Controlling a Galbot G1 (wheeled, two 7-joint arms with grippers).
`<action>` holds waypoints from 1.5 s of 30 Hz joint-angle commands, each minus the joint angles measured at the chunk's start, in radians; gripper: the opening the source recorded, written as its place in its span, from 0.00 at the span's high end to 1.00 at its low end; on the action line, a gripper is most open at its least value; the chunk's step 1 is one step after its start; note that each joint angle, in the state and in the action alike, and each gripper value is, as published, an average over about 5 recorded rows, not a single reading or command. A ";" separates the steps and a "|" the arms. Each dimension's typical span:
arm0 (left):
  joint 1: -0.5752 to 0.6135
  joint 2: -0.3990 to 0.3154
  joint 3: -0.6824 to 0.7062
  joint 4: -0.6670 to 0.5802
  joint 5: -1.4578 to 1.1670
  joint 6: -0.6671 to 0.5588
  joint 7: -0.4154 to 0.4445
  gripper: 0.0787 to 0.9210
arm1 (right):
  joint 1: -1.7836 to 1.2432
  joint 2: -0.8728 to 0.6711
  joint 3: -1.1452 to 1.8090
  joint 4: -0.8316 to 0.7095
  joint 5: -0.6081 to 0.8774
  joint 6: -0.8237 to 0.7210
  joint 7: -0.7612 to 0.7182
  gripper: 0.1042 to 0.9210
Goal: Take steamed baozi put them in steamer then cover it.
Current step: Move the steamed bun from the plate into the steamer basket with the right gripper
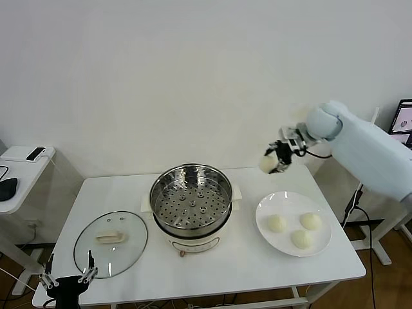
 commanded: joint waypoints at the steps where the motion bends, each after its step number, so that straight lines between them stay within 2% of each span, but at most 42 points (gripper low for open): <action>1: -0.002 0.001 -0.002 0.000 -0.001 0.000 0.001 0.12 | 0.102 0.121 -0.097 0.012 0.107 0.012 0.038 0.34; 10: -0.007 -0.002 -0.018 0.003 0.001 0.000 0.001 0.12 | 0.085 0.295 -0.218 -0.060 0.067 0.159 0.125 0.35; 30: -0.003 -0.020 -0.047 -0.008 -0.002 -0.003 -0.001 0.12 | 0.012 0.426 -0.340 -0.273 -0.337 0.632 0.296 0.35; 40: -0.009 -0.017 -0.057 0.003 -0.011 -0.004 -0.002 0.12 | -0.019 0.476 -0.319 -0.360 -0.449 0.713 0.345 0.34; 45: -0.005 -0.017 -0.059 -0.002 -0.011 -0.005 -0.003 0.12 | -0.028 0.488 -0.319 -0.373 -0.452 0.722 0.342 0.33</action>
